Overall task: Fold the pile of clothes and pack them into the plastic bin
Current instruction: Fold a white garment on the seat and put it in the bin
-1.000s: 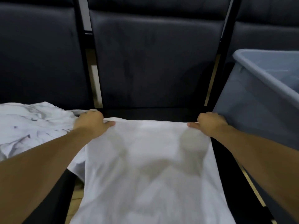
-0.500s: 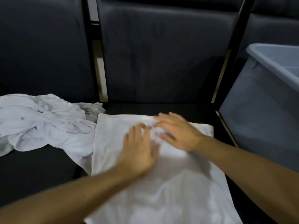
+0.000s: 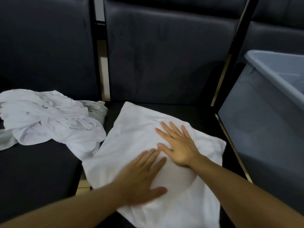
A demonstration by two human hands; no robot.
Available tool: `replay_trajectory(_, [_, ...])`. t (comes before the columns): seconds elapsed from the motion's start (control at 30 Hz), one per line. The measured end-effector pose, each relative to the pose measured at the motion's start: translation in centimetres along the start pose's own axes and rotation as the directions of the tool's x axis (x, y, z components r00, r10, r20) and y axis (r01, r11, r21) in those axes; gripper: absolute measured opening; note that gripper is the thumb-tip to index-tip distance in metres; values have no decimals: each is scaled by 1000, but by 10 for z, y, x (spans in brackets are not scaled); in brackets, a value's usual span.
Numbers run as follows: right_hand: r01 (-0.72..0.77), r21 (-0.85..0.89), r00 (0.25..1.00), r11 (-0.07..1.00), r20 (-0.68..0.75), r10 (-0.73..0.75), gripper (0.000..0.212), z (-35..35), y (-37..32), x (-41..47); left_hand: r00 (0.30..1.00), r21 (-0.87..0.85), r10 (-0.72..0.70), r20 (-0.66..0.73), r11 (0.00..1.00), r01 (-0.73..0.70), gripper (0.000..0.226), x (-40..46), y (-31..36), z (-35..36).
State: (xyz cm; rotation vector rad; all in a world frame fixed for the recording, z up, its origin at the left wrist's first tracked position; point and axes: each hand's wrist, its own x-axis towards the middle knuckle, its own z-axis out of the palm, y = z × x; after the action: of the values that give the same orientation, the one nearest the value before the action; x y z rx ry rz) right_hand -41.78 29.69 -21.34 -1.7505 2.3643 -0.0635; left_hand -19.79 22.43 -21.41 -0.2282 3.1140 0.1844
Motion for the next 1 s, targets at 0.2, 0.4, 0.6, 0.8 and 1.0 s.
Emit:
replay_trajectory(0.2, [-599, 171, 790, 782, -31, 612, 66, 17, -40, -48, 940, 100, 305, 150, 942, -321, 56, 13, -72, -41])
replay_trajectory(0.4, [-763, 340, 642, 550, 301, 705, 72, 3, -87, -65, 961, -82, 99, 257, 993, -80, 81, -6, -68, -56])
replay_trajectory(0.6, [-651, 449, 753, 611, 282, 595, 74, -45, -47, -71, 809, -501, -573, -133, 743, 444, 54, -38, -53, -40])
replay_trajectory(0.8, [-794, 348, 600, 499, 314, 735, 91, -59, -3, -96, 378, -485, -922, 85, 293, 824, 72, -52, -58, -44])
replay_trajectory(1.0, [-767, 191, 639, 612, 301, 707, 74, -46, -19, -97, 378, -570, -910, 169, 223, 791, 62, -55, -58, -40])
